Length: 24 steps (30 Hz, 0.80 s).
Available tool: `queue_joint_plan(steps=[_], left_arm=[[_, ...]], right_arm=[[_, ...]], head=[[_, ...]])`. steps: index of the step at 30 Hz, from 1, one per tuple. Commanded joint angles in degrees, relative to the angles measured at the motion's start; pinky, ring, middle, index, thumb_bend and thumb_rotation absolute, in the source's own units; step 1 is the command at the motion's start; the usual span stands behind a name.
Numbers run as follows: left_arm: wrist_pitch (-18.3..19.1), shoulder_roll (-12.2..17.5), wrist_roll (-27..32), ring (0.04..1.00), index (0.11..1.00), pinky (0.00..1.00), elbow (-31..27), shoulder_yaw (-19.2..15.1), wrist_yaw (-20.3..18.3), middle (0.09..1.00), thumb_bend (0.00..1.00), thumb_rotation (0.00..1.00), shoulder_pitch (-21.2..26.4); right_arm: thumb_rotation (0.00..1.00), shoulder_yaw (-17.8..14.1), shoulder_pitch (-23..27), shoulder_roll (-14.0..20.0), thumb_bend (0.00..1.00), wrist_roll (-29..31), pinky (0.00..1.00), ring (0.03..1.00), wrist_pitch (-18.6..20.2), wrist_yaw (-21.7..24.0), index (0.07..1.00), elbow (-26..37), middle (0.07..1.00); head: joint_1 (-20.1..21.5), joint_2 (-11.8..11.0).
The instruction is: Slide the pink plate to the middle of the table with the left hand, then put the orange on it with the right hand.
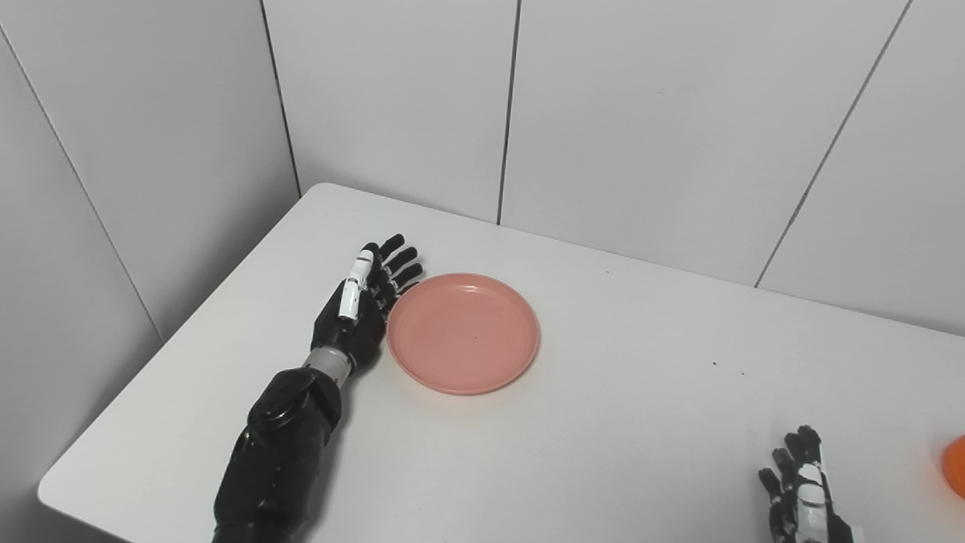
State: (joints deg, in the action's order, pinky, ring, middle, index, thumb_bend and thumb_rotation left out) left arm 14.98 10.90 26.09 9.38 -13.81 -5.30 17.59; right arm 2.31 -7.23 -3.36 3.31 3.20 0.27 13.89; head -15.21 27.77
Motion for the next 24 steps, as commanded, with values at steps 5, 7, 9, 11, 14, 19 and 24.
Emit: queue_joint_plan(steps=[5,7,9,11,14,19,24], left_arm=[[2.58,-1.77,-1.03,0.892,0.874,0.89,-0.47,1.37,0.81,0.895,0.33,1.0,0.36],[2.91,-2.22,-0.96,0.888,0.873,0.89,-0.48,1.53,0.89,0.893,0.33,1.0,0.39],[3.07,-2.48,-0.92,0.89,0.877,0.89,-0.54,1.74,0.65,0.896,0.33,1.0,0.3],[2.82,-2.55,-0.97,0.893,0.883,0.89,-0.35,2.06,0.27,0.898,0.33,1.0,0.21],[2.58,-2.63,-1.03,0.901,0.9,0.9,-0.07,2.68,-0.29,0.905,0.33,1.0,0.1],[2.44,-3.08,-1.06,0.906,0.905,0.91,0.34,3.6,-0.8,0.911,0.33,1.0,-0.06],[2.44,-3.95,-0.74,0.915,0.912,0.91,0.36,4.1,-1.18,0.92,0.34,1.0,-0.31]], right_arm=[[1.0,0.49,0.01,-0.17,0.18,-1.24,1.0,1.0,-0.3,-0.2,1.0,2.31,1.0],[1.0,0.42,-0.04,-0.27,0.18,-0.89,1.0,1.0,-0.54,-0.06,1.0,2.21,1.0],[1.0,0.44,-0.02,-0.28,0.18,-0.64,1.0,1.0,-1.52,0.12,1.0,1.78,1.0],[1.0,0.52,0.03,-0.35,0.18,-0.85,1.0,1.0,-1.97,0.03,1.0,1.56,1.0],[1.0,0.58,0.06,-0.53,0.2,-0.98,1.0,1.0,-1.34,-0.12,1.0,1.73,1.0],[1.0,0.63,0.04,-0.96,0.19,-1.48,1.0,0.999,-0.29,-0.61,1.0,2.4,1.0],[1.0,1.01,-0.17,-1.04,0.2,-1.95,1.0,0.996,-0.05,-0.76,1.0,2.72,1.0]], head=[[0.36,0.43],[0.58,0.66],[0.77,0.78],[1.0,0.95],[1.39,1.22],[2.09,1.74],[2.66,2.24]])
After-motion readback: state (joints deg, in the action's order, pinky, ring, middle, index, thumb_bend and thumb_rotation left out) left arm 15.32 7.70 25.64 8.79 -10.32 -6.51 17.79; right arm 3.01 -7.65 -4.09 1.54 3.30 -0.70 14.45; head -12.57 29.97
